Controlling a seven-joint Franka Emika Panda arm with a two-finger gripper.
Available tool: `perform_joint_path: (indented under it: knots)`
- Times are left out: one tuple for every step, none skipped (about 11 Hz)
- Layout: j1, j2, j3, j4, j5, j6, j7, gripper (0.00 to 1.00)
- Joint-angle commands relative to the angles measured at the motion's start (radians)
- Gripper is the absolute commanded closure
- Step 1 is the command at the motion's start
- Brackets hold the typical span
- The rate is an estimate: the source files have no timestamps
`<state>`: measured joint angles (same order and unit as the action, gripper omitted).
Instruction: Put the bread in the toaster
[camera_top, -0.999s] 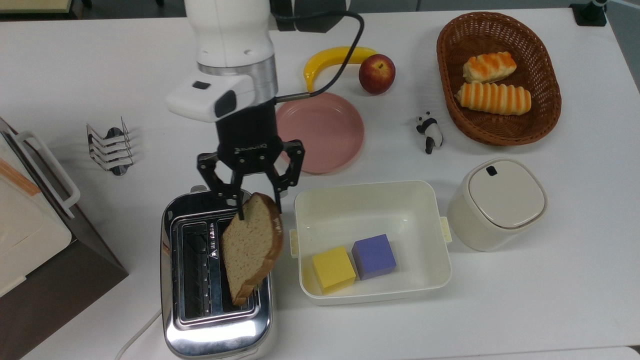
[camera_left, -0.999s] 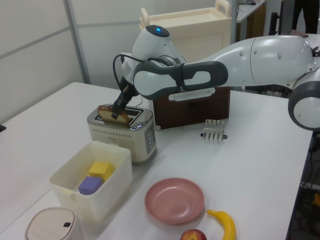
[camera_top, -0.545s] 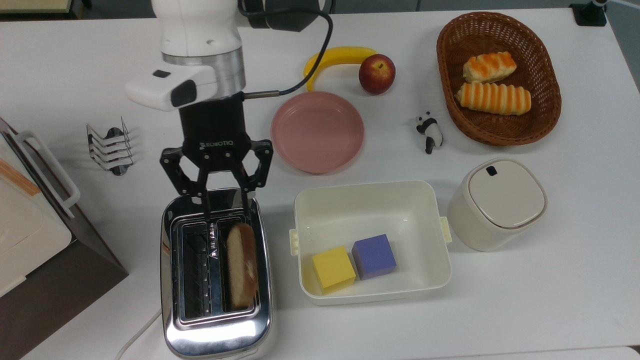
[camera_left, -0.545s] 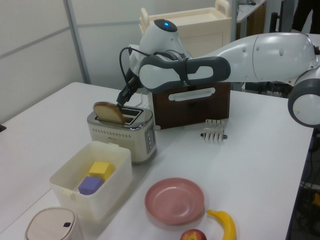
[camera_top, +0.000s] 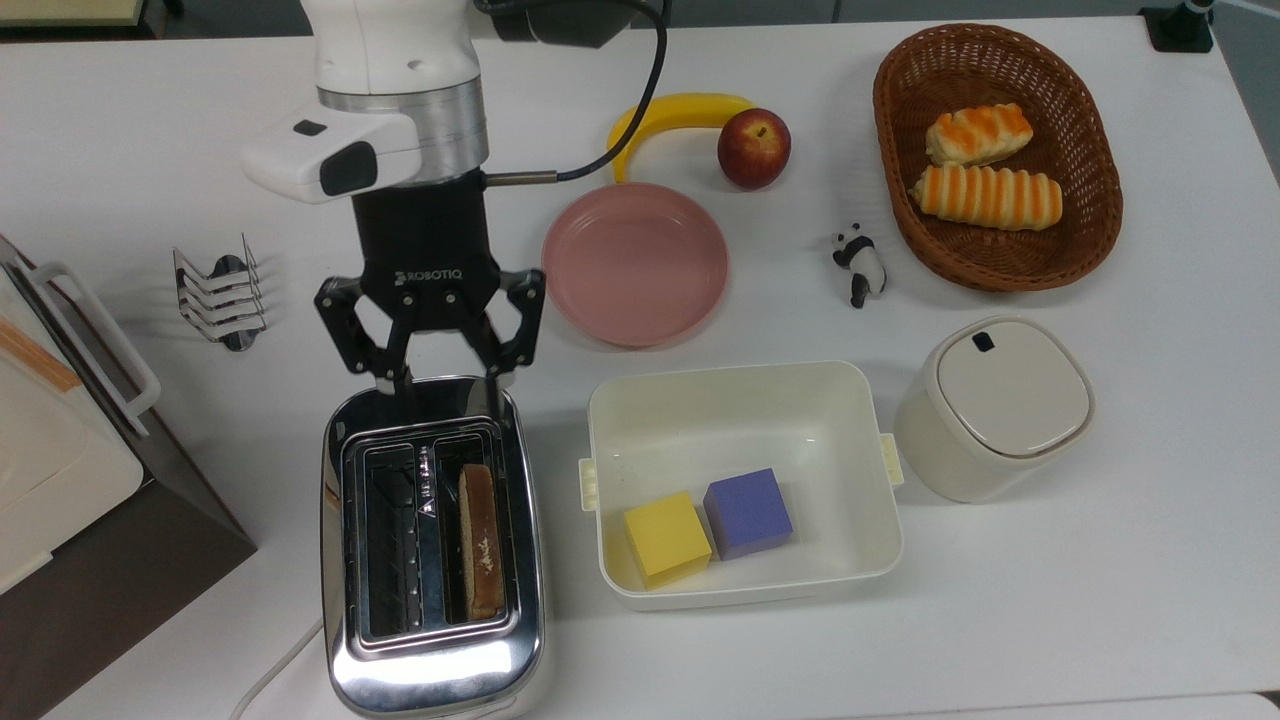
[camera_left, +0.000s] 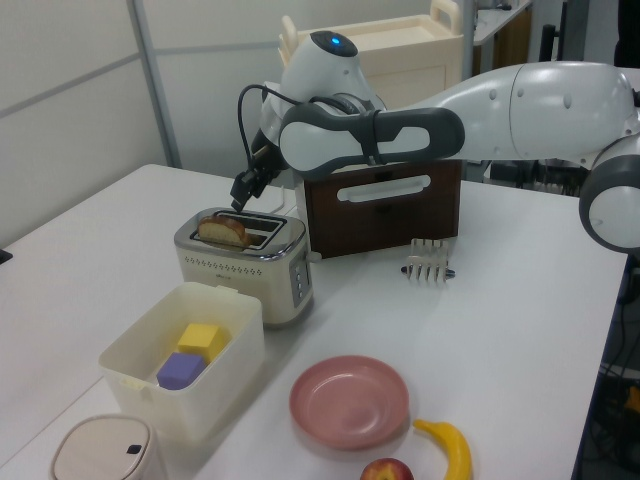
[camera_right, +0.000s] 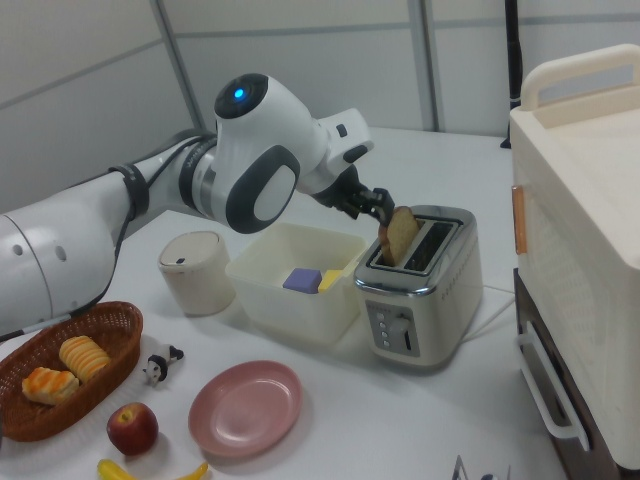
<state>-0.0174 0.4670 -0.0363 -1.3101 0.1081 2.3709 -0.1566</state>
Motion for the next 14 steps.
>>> perform_joint_path:
  knots:
    - [0.031, -0.106, 0.001, -0.061, -0.066, -0.293, 0.070, 0.32]
    - [0.062, -0.123, -0.004, -0.061, -0.123, -0.393, 0.101, 0.26]
    - [0.072, -0.136, -0.002, -0.061, -0.167, -0.476, 0.121, 0.25]
    - [0.076, -0.149, 0.006, -0.061, -0.189, -0.564, 0.121, 0.21]
    - [0.095, -0.174, 0.006, -0.066, -0.201, -0.660, 0.121, 0.00]
    - [0.111, -0.203, 0.001, -0.069, -0.223, -0.736, 0.115, 0.00]
    - [0.106, -0.227, 0.001, -0.073, -0.231, -0.783, 0.112, 0.00]
    - [0.102, -0.250, 0.000, -0.086, -0.228, -0.803, 0.121, 0.00]
    - [0.100, -0.286, -0.004, -0.119, -0.219, -0.802, 0.143, 0.00]
    - [0.094, -0.321, -0.004, -0.147, -0.215, -0.805, 0.167, 0.00]
    - [0.093, -0.350, -0.004, -0.162, -0.212, -0.818, 0.173, 0.00]
    - [0.086, -0.366, -0.005, -0.173, -0.212, -0.820, 0.173, 0.00]
    - [0.074, -0.370, -0.005, -0.173, -0.196, -0.822, 0.173, 0.00]
    - [0.073, -0.375, -0.007, -0.173, -0.179, -0.823, 0.173, 0.00]
